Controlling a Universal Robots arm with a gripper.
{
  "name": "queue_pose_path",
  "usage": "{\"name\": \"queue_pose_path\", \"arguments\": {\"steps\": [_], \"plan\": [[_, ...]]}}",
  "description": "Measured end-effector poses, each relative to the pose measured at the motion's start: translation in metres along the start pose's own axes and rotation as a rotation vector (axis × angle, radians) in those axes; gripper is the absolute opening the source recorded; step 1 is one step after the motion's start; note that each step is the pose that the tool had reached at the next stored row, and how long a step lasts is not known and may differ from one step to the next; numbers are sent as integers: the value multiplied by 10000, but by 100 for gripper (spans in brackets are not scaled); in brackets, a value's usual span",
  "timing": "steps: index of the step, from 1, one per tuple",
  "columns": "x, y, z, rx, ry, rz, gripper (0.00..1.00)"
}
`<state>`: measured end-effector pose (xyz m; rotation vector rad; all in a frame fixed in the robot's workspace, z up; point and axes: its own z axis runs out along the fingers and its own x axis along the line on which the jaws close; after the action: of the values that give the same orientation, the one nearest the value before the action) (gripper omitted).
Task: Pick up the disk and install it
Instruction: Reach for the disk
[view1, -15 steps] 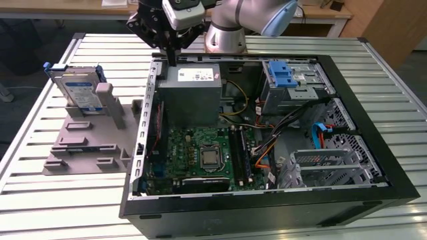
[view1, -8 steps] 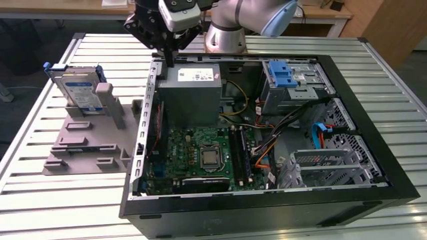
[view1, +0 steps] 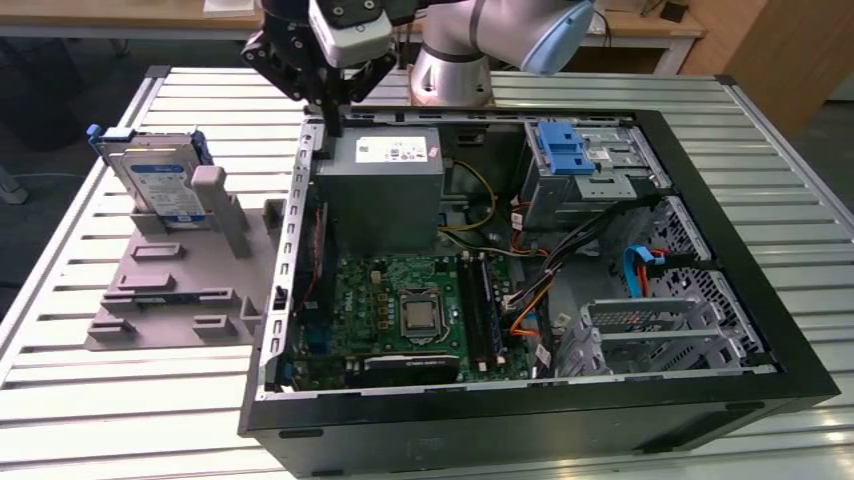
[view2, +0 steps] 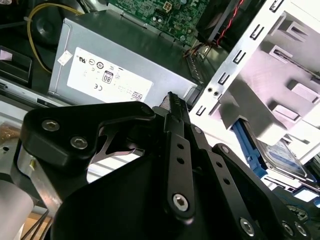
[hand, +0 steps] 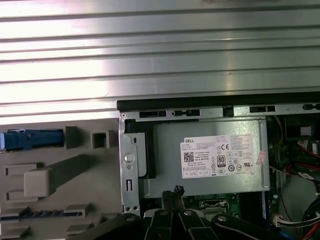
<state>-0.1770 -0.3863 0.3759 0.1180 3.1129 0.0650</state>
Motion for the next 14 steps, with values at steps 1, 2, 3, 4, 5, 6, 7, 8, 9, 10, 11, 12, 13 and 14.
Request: {"name": "queue_pose_path", "arguments": {"steps": [1, 2, 3, 4, 5, 6, 7, 8, 9, 10, 11, 12, 13, 14], "plan": [[8, 1, 3, 1, 0, 0, 11], [15, 1, 6, 0, 0, 0, 11], [24, 2, 9, 1, 0, 0, 11], [35, 4, 11, 1, 0, -1, 11], [45, 5, 14, 1, 0, -1, 11], [55, 7, 16, 1, 0, 0, 11], [66, 9, 18, 1, 0, -1, 11], [78, 11, 20, 1, 0, -1, 11], [89, 15, 22, 1, 0, -1, 11], [102, 20, 24, 1, 0, 0, 11], [116, 25, 25, 1, 1, 0, 11], [133, 30, 27, 1, 0, 0, 11], [150, 35, 29, 1, 1, 0, 11], [168, 41, 30, 1, 1, 0, 11]]}}
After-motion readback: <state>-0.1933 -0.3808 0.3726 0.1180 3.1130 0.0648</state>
